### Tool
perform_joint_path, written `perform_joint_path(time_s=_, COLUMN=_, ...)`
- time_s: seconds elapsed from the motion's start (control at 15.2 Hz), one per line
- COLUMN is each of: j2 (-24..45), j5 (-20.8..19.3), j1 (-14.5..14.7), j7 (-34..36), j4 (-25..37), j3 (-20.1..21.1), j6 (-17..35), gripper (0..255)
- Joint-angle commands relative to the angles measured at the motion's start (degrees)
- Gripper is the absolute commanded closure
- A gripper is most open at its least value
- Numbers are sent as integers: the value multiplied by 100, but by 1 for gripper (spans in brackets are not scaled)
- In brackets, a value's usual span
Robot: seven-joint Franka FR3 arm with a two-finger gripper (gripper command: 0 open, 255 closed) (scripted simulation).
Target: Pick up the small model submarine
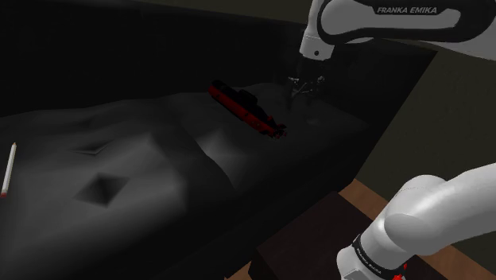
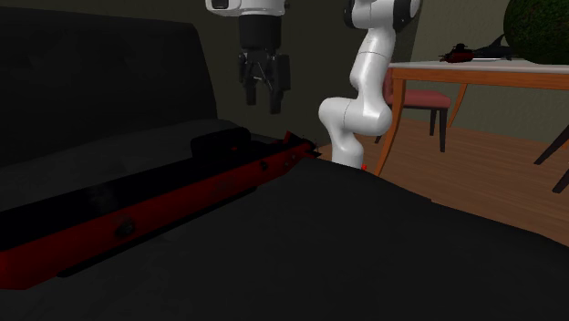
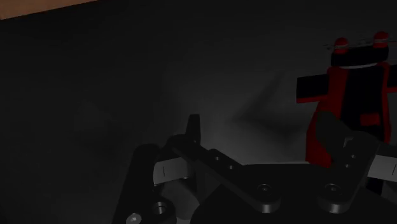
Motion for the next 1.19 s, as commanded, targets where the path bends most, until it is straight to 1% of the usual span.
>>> perform_joint_path(time_s=0.0, j2=451, j5=92, j1=61, j7=5, j4=387, j3=45, j6=68, gripper=0)
perform_joint_path(time_s=0.4, j2=1705, j5=318, j1=212, j7=4, j4=1690, j3=176, j6=37, gripper=0)
perform_joint_path(time_s=0.79, j2=3018, j5=475, j1=354, j7=26, j4=3308, j3=317, j6=-238, gripper=0)
perform_joint_path(time_s=0.86, j2=3043, j5=477, j1=357, j7=27, j4=3341, j3=320, j6=-245, gripper=0)
perform_joint_path(time_s=1.12, j2=2998, j5=483, j1=358, j7=3, j4=2976, j3=320, j6=74, gripper=0)
